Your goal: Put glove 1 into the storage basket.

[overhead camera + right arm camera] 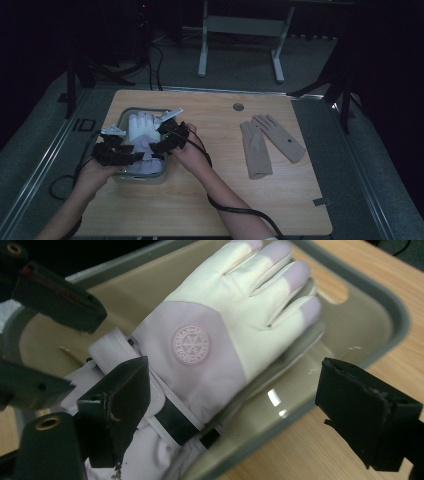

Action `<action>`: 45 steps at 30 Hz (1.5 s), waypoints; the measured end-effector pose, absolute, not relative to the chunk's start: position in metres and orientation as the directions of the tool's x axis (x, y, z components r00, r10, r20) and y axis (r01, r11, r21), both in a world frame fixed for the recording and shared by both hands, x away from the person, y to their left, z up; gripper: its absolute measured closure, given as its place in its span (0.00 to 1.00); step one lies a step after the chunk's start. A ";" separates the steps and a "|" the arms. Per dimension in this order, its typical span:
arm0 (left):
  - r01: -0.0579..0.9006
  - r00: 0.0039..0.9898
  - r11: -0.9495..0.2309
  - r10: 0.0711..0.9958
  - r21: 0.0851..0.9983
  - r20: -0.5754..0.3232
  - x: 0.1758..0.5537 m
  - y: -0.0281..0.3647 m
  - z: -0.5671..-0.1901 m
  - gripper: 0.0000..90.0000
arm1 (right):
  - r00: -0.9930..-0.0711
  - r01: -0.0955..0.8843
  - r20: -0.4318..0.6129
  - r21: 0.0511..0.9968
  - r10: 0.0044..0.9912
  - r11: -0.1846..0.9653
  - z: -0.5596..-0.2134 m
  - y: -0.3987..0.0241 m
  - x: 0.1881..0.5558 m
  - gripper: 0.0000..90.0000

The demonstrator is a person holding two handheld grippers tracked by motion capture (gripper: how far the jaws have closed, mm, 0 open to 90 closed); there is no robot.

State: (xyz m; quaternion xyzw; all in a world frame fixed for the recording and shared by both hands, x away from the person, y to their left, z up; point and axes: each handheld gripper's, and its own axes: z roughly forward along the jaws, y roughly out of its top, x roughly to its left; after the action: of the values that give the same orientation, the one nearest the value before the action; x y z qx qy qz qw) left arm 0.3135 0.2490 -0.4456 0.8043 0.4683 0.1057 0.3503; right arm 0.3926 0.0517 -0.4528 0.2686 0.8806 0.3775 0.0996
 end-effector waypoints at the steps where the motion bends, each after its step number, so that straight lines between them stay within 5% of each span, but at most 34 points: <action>1: 0.675 0.544 -0.317 0.823 0.666 -0.161 0.313 0.246 -0.445 0.51 | -0.836 0.398 0.033 0.723 0.547 0.565 -0.451 0.048 0.393 0.16; 28: 0.552 0.722 -0.369 0.660 0.748 -0.207 0.300 0.152 -0.455 0.52 | -0.813 0.428 0.031 0.709 0.582 0.560 -0.451 -0.071 0.375 0.16; 37: 0.496 0.789 -0.386 0.575 0.778 -0.217 0.298 0.127 -0.467 0.19 | -0.819 0.439 0.059 0.705 0.571 0.557 -0.463 -0.109 0.371 0.15; 45: 0.433 0.823 -0.381 0.537 0.817 -0.186 0.290 0.106 -0.483 0.16 | -0.808 0.465 0.080 0.695 0.583 0.549 -0.480 -0.139 0.369 0.15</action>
State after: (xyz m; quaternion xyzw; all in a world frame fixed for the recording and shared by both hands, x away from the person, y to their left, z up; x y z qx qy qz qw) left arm 0.2896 0.1059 -0.4827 0.8290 0.2927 0.0550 0.4733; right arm 0.3689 -0.1394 -0.4799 0.2991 0.8764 0.3690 0.0801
